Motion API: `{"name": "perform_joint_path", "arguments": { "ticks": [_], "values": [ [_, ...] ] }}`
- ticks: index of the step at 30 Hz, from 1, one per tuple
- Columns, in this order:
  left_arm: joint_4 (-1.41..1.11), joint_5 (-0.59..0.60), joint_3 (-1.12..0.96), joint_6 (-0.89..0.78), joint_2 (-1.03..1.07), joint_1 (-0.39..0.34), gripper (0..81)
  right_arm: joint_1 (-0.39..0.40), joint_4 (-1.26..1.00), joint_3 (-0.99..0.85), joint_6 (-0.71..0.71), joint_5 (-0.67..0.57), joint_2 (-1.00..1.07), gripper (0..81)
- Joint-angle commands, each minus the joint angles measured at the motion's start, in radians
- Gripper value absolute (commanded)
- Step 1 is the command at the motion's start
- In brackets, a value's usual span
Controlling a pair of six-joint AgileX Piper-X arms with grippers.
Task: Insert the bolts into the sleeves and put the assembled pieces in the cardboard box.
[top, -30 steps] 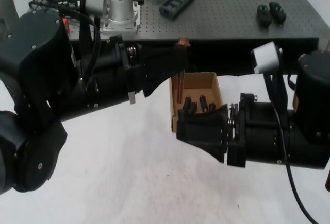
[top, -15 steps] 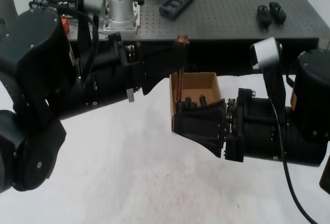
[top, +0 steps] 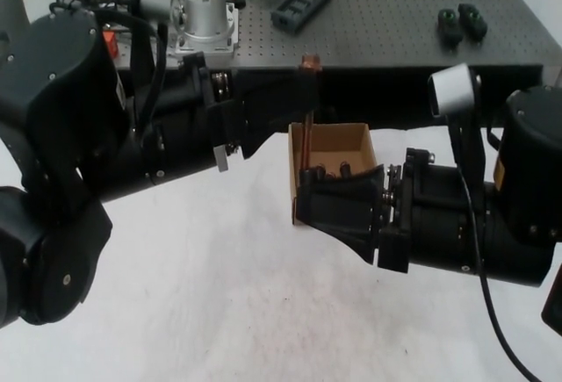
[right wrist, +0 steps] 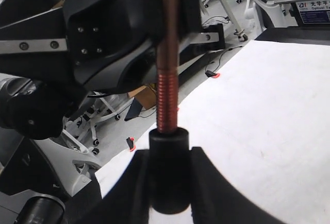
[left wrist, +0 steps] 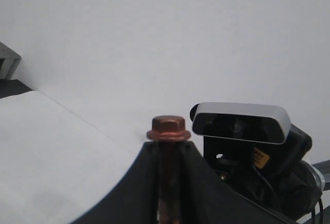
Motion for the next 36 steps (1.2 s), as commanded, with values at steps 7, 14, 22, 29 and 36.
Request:
{"name": "perform_joint_path", "arguments": {
  "ticks": [7, 14, 22, 29, 36],
  "values": [
    [-0.005, 0.039, -0.008, -0.018, 0.003, -0.006, 0.7, 0.0, -0.099, -0.011, 0.0, -0.027, -0.003, 0.8],
    [-0.005, 0.039, -0.008, -0.025, 0.003, -0.006, 3.9, -0.002, -0.154, -0.011, 0.009, 0.063, -0.003, 0.8],
    [0.062, 0.013, -0.008, -0.026, 0.003, -0.004, 51.1, -0.071, -0.167, -0.018, -0.03, 0.211, -0.003, 0.8],
    [0.249, 0.015, -0.008, 0.014, 0.003, 0.027, 33.2, -0.241, 0.098, -0.225, -0.228, 0.253, 0.183, 0.8],
    [0.377, -0.13, 0.024, 0.115, -0.081, 0.038, 0.0, -0.269, 0.335, -0.567, -0.352, 0.382, 0.57, 0.8]
  ]
}}
